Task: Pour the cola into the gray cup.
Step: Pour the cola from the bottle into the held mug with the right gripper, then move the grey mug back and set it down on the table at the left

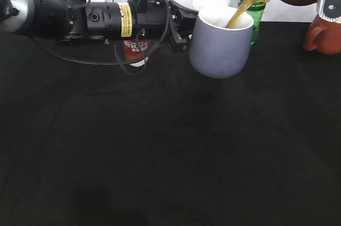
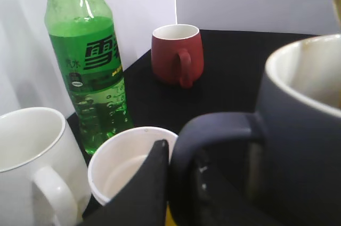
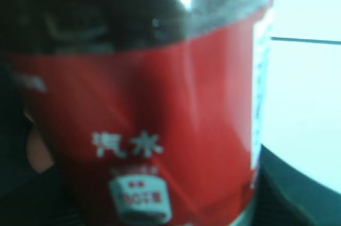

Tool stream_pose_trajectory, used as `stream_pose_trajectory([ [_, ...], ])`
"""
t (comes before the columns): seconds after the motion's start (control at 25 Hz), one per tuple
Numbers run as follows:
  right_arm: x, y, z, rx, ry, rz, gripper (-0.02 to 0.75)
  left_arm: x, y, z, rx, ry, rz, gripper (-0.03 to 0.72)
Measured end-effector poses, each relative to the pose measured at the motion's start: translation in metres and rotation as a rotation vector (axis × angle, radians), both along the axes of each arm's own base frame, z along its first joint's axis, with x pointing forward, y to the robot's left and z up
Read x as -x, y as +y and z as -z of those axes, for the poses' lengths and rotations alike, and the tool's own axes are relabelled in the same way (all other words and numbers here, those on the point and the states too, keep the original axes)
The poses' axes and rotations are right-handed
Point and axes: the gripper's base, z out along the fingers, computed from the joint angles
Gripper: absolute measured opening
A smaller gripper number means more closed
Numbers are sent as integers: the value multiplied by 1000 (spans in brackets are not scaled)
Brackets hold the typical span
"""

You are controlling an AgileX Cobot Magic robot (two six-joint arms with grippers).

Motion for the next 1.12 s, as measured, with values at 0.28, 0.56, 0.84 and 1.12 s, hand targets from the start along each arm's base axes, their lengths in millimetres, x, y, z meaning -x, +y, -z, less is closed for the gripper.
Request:
stream_pose_trajectory([
  [0.28,1,2,0,-23,9,-12,466,0,0,0,-6,-1,-1,48],
  [0.56,1,2,0,-92,22,11,466,0,0,0,-6,-3,0,48],
  [0.84,1,11,-4,-609,100,119,466,0,0,0,-6,-4,0,48],
  [1.12,-3,16,-28,-1657,183,291,465,-2,8,-28,-12,-38,-107,48],
])
